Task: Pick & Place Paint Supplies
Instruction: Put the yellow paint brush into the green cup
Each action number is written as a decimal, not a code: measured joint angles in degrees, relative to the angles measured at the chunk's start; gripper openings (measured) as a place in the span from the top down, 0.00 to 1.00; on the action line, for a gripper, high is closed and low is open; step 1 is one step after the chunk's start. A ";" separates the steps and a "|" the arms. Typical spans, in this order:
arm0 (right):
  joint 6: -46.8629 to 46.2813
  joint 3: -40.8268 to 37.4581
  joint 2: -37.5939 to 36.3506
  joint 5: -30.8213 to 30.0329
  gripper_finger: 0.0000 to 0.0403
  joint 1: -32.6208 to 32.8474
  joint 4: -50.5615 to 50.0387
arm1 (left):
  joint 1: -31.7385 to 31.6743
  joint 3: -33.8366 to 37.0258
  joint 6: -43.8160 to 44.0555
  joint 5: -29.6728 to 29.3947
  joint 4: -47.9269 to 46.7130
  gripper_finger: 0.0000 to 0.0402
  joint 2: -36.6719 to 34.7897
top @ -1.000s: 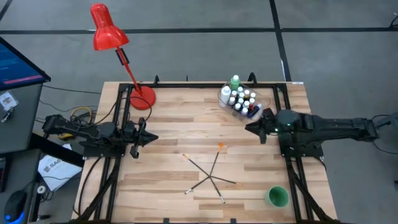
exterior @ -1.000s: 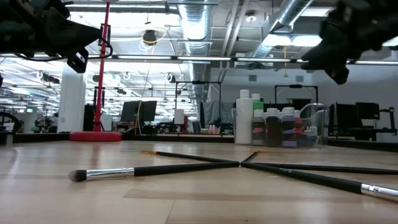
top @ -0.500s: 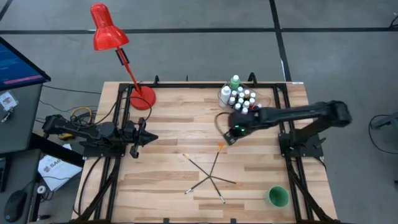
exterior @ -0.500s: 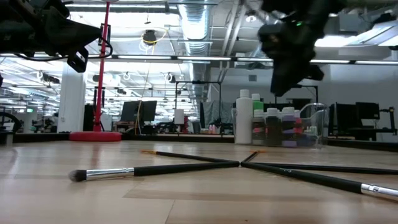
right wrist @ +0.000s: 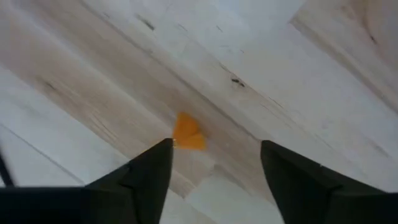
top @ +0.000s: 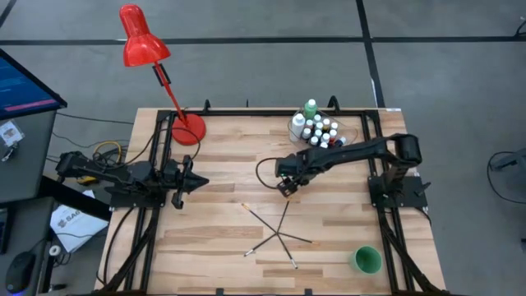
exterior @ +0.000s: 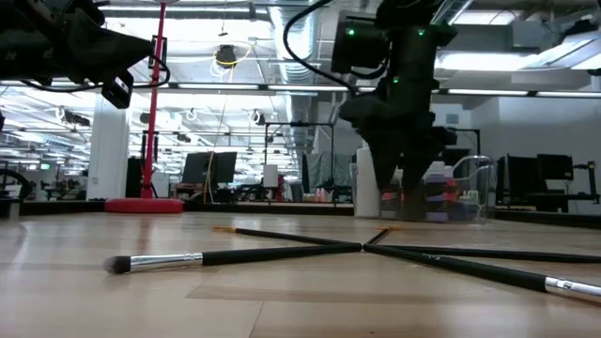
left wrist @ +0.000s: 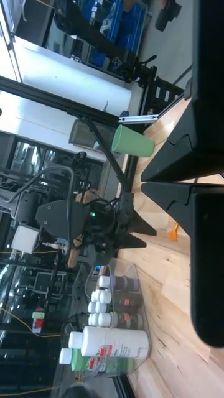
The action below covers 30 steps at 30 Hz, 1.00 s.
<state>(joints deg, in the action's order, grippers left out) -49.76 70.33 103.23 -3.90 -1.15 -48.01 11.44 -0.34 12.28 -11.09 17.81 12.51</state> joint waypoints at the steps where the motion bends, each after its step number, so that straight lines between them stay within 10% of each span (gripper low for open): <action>1: -0.67 0.42 0.33 -0.01 0.39 -0.04 -0.13 | 0.00 0.00 0.00 0.00 0.11 1.00 0.00; 30: -32.13 0.98 7.95 2.58 0.35 4.20 8.04 | 0.02 0.00 0.02 0.00 0.67 1.00 1.16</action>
<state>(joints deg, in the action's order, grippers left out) -81.89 71.31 111.18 -1.32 3.05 -39.97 11.46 -0.34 12.29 -11.09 18.48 13.67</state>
